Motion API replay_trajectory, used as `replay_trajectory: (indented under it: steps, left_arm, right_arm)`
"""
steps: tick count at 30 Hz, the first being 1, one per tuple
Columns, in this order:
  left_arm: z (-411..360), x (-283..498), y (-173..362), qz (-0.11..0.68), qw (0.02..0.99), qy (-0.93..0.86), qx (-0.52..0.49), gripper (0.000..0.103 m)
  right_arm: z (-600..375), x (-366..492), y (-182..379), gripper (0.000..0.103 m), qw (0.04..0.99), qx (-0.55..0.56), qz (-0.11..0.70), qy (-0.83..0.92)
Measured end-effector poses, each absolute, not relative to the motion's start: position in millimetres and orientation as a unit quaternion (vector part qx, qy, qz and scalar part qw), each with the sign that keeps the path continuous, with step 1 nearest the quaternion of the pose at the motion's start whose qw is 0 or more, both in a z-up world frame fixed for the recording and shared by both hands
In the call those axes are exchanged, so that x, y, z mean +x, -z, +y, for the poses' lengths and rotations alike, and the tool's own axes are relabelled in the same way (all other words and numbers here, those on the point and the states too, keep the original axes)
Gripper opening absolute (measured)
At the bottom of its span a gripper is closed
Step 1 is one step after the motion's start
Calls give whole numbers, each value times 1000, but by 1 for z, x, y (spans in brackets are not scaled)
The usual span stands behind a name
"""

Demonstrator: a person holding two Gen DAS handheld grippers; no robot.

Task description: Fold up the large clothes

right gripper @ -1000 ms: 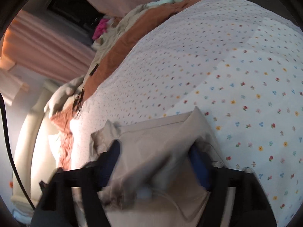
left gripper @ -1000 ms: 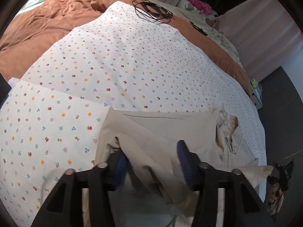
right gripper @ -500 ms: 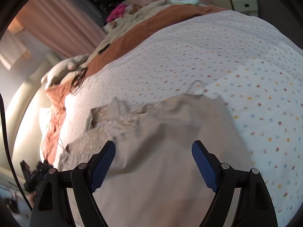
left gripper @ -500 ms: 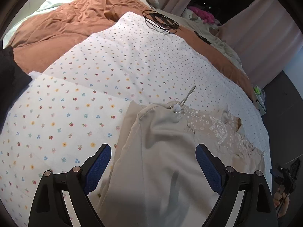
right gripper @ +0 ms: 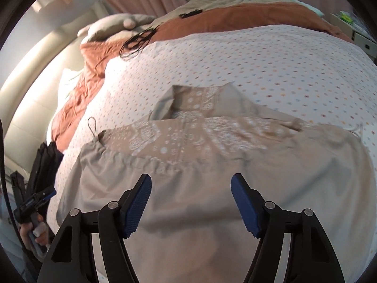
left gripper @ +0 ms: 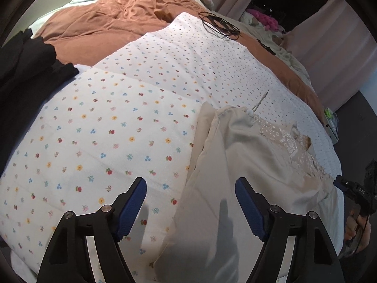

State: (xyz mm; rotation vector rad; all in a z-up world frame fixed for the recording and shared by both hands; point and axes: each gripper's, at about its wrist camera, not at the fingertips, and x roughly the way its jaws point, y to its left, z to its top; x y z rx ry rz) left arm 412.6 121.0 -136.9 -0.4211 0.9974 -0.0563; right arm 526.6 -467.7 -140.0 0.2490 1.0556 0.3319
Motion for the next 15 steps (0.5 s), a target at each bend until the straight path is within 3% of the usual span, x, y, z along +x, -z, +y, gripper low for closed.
replay_trajectory:
  steps: [8,11,13,14,15]
  left_arm:
    - [136,385,150,485,848,27,-213,75]
    - [135,378,153,486,847,34,-212,74]
    - [133,375,155,489,846,40,-210,72]
    - [130,375,156,491,845,44,-209,71]
    - [128,374,157,493,844,47,-208,69]
  right_arm:
    - [-391,550,189,69,805,24,571,-162]
    - [-379,550,216,50,793,-16,594,-136]
    - [-379,549,214,29,804,-24,581,-120]
    - [-381,550,210,6,808,-21,576,-119]
    - [-385,551,205,4,812,-15,571,-118]
